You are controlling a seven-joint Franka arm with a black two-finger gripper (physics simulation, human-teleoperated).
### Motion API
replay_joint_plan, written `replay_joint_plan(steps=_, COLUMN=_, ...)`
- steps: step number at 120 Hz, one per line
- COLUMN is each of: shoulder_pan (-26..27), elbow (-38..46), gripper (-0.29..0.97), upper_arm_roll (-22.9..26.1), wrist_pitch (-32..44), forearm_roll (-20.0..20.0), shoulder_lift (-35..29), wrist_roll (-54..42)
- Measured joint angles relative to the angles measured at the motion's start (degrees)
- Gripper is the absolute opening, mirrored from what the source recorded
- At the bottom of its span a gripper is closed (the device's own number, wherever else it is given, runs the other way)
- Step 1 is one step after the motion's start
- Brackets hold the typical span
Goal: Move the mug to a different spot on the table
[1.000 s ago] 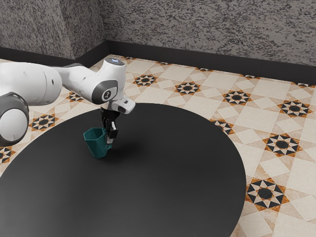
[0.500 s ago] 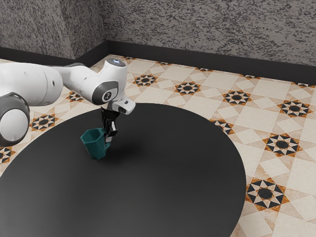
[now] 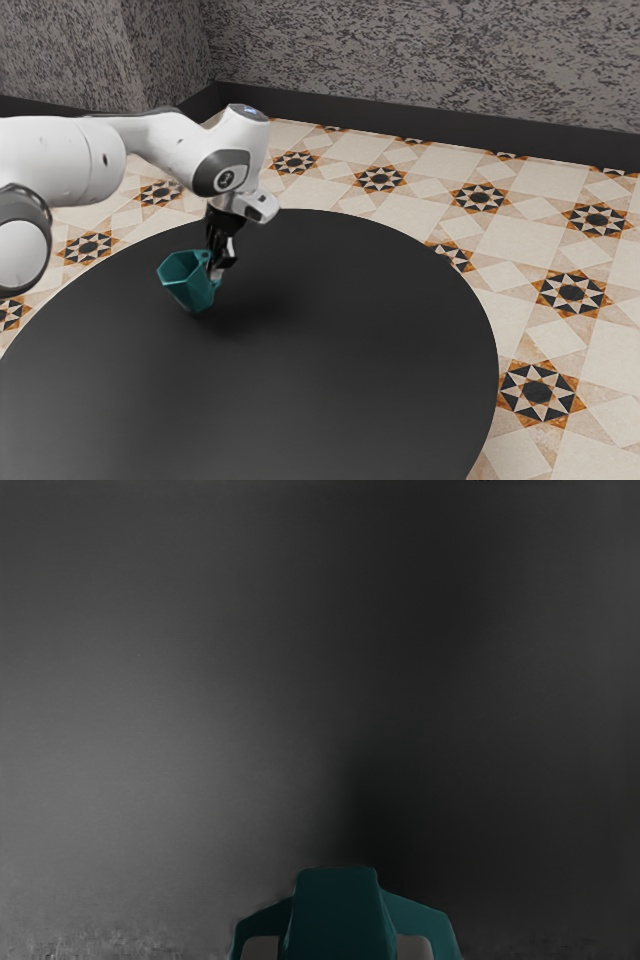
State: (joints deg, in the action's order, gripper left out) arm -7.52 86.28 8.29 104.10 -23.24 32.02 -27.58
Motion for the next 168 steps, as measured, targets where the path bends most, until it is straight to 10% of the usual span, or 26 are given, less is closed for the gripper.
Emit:
replay_joint_plan(steps=106, shoulder_pan=7.06, elbow=14.46, gripper=-0.02, upper_arm_roll=13.41, wrist_pitch=-7.1, forearm_roll=0.22, shoulder_lift=-7.68, wrist_roll=11.47)
replay_joint_plan(steps=168, shoulder_pan=6.8, elbow=10.12, gripper=-0.02, upper_arm_roll=13.11, wrist_pitch=-6.64, forearm_roll=-4.67, shoulder_lift=-3.26, wrist_roll=17.45)
